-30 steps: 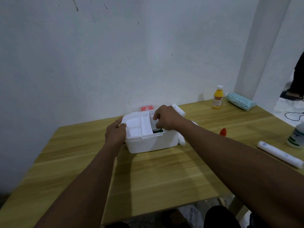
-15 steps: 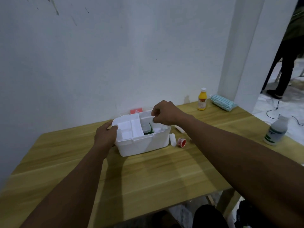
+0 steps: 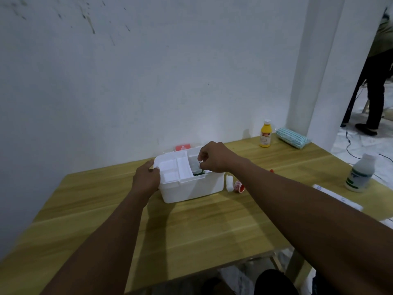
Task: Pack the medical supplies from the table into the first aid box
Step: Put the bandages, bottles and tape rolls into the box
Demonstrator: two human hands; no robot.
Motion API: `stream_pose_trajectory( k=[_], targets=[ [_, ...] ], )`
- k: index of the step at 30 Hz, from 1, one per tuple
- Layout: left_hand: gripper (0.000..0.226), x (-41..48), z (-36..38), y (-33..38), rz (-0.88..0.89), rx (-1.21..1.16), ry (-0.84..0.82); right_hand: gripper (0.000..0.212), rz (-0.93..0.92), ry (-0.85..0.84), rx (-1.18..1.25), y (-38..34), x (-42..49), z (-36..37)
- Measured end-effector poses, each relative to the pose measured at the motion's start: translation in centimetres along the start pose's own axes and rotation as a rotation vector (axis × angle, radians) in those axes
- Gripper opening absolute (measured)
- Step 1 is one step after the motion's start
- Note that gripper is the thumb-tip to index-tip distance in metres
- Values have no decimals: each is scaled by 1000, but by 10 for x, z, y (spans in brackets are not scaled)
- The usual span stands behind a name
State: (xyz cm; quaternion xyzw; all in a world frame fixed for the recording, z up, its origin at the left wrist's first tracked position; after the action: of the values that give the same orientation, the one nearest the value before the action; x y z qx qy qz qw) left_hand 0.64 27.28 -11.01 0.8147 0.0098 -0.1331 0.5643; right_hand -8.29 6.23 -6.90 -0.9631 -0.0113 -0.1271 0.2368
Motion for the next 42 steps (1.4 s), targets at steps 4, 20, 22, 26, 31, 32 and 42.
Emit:
stream_pose_trajectory(
  k=[4,20,22,26,31,32,42],
  targets=[
    [45,0,2,1,-11,-4,-1,13,7,-9,5,3,1,1],
    [42,-11,8,10,43,131,45,23,-24,46,51,9,-6,-6],
    [46,-12,12,12,60,212,69,22,-39,73,42,8,-9,-11],
    [55,-22,21,26,139,300,134,14,-45,135,28,11,-18,-29],
    [48,-31,49,62,341,315,179,18,26,171,-23,29,-34,-74],
    [45,-33,59,72,374,314,158,18,56,180,-29,37,-38,-84],
    [33,-39,220,143,517,477,-235,24,477,263,-69,168,-69,-138]
  ],
)
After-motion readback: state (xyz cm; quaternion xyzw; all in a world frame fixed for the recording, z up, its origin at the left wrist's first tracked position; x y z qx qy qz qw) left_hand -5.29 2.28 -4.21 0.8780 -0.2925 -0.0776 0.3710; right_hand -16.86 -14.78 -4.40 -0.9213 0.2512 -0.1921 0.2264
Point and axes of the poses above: each hand's wrist, its own x-axis towards the middle knuckle, its own z-axis out of the palm, y = z × x, the point moved 1 cm from there along x, towards the middle knuckle, and after that the axes turned 14 degrees about -z, right-handed, at the moved point
